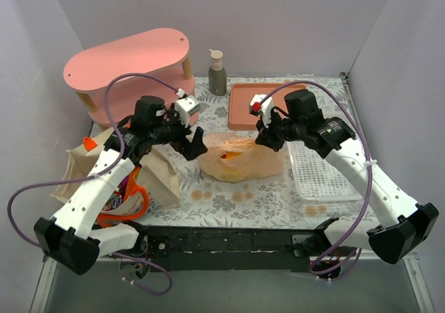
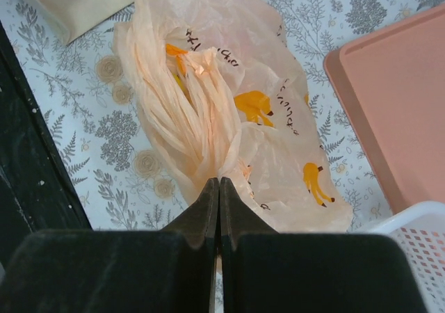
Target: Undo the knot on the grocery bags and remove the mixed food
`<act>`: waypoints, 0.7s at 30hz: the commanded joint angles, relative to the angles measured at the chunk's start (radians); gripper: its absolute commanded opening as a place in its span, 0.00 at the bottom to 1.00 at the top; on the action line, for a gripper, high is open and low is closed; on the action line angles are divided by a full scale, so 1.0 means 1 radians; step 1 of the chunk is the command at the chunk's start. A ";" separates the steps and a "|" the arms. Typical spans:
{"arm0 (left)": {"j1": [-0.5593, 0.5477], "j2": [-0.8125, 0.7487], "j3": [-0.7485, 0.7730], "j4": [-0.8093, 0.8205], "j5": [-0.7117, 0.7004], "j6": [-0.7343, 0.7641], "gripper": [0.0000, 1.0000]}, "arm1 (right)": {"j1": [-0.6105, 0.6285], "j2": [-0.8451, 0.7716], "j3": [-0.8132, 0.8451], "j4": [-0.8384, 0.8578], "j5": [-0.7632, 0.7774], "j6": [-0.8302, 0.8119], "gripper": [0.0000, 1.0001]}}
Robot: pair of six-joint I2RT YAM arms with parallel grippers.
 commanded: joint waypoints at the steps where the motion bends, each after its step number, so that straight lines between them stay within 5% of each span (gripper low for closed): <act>1: -0.145 0.105 0.086 0.066 0.122 0.003 0.94 | 0.000 -0.016 0.009 -0.008 -0.046 -0.025 0.01; 7: -0.192 0.281 0.164 0.131 0.046 -0.037 0.89 | 0.000 -0.058 -0.077 0.096 -0.072 0.045 0.01; 12: -0.200 0.355 0.216 0.059 -0.019 0.044 0.63 | -0.006 -0.072 -0.123 0.173 -0.065 0.087 0.01; 18: -0.200 0.306 0.180 -0.007 0.103 0.035 0.63 | -0.054 -0.055 -0.111 0.202 -0.063 0.128 0.01; 21: -0.202 0.293 0.172 -0.058 0.159 0.039 0.70 | -0.074 -0.045 -0.129 0.225 -0.078 0.173 0.01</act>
